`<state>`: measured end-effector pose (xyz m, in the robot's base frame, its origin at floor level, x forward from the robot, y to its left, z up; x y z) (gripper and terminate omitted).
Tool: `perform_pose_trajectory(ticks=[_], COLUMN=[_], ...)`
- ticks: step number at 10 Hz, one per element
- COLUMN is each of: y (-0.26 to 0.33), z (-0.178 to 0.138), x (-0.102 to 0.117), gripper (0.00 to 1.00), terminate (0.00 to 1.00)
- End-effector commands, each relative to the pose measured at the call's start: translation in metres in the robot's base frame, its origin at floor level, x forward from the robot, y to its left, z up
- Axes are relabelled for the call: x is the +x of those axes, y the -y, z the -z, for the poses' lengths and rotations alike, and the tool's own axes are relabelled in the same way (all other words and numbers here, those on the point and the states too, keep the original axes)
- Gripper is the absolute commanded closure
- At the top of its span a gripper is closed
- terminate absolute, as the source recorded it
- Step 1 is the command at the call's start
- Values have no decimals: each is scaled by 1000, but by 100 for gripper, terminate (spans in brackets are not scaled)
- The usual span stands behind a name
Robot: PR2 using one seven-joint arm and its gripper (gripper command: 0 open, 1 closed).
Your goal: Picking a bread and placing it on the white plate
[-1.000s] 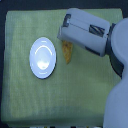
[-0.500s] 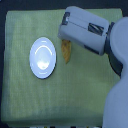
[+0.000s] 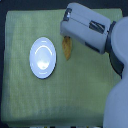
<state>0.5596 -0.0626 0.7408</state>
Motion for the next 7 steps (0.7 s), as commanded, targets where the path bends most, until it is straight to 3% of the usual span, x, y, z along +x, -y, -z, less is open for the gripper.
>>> perform_pose_trajectory(ticks=[1,3,7], y=[19,26,4], z=[-10,-65,-111], x=[9,13,15], gripper=[100,100,100], terminate=[0,0,0])
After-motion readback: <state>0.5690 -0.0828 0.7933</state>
